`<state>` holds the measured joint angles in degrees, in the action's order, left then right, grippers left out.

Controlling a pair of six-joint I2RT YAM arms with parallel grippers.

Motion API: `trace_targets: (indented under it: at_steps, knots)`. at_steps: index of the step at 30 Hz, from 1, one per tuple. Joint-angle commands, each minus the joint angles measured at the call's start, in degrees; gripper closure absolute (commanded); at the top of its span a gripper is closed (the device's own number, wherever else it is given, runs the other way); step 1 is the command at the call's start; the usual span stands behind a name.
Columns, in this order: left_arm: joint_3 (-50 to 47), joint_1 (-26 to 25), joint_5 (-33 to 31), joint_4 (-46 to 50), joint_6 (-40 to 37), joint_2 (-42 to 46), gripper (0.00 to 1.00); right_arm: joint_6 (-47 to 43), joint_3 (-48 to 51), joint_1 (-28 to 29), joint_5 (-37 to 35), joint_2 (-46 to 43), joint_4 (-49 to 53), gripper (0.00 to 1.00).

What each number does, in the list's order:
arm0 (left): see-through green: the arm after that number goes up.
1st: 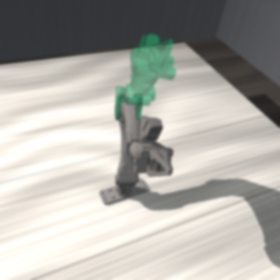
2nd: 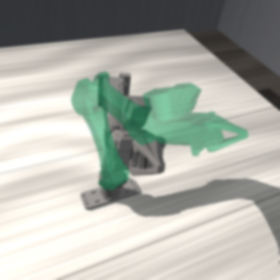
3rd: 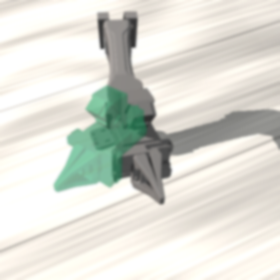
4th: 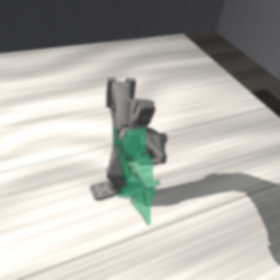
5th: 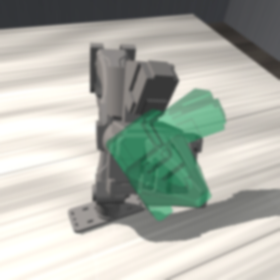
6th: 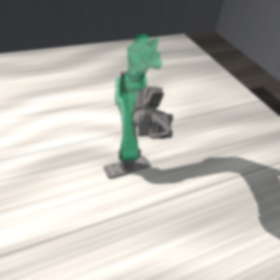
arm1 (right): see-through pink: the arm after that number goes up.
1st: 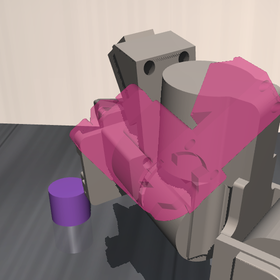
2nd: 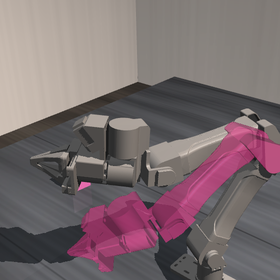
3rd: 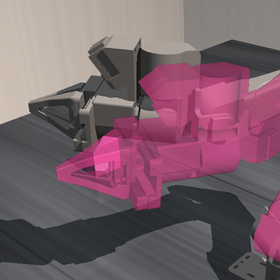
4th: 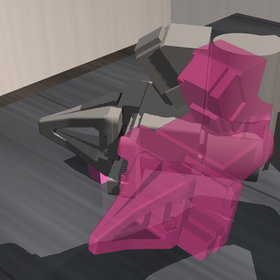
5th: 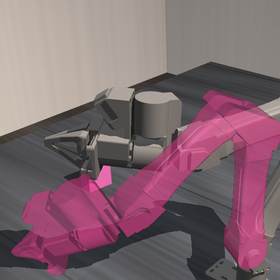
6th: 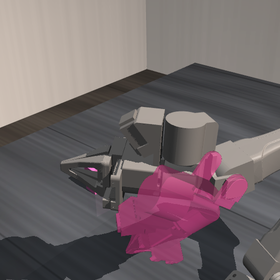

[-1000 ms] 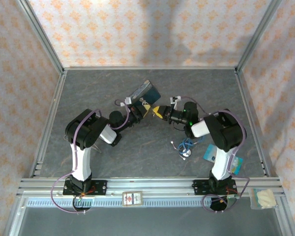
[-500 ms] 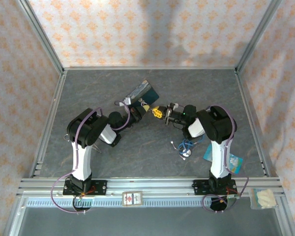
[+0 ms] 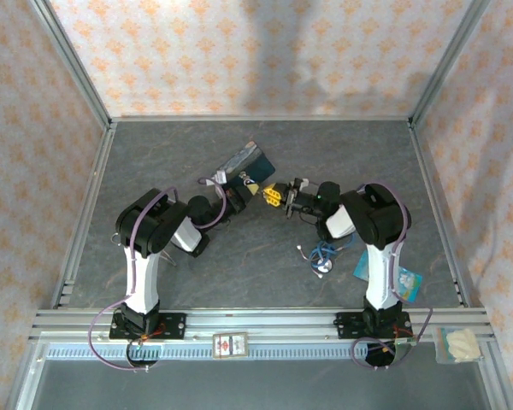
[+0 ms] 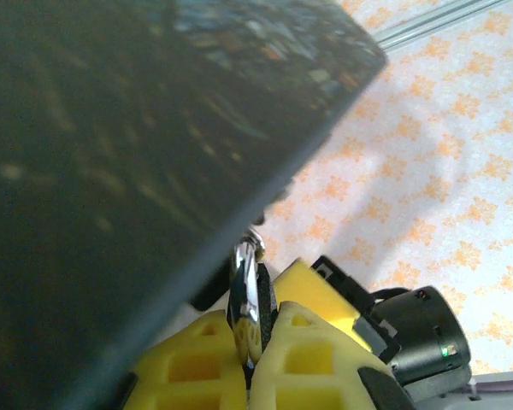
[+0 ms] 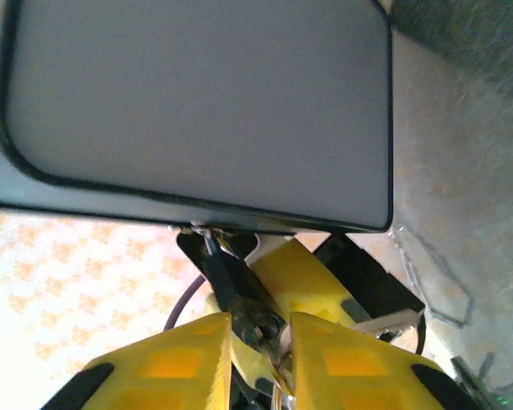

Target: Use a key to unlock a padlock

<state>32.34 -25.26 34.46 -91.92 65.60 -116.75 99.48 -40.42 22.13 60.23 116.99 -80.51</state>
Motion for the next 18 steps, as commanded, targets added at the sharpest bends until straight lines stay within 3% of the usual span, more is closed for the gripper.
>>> trace_targets:
  at_steps: [1,4,8,12,18]
  knots:
    - [-1.8,-1.3,1.2,-9.7,0.8,-0.4,1.0,-17.2,-1.5,-0.7,-2.2,-7.7,10.7,0.65]
    - [-2.0,-1.3,-0.5,-4.7,0.2,1.0,1.0,-33.8,-3.2,-1.1,-5.5,-13.2,31.9,0.52]
    - [-1.8,-1.2,-2.8,4.5,-1.4,3.7,1.0,-55.7,-7.9,-1.0,-18.9,-20.5,61.2,0.45]
    - [-0.3,-1.4,-4.5,16.7,-3.7,6.4,1.0,-64.3,-8.0,-0.9,-30.0,-25.9,70.7,0.45]
    - [4.6,-3.1,-9.8,41.7,-12.9,11.8,1.0,-71.8,-8.3,-0.6,-35.2,-27.6,76.8,0.45]
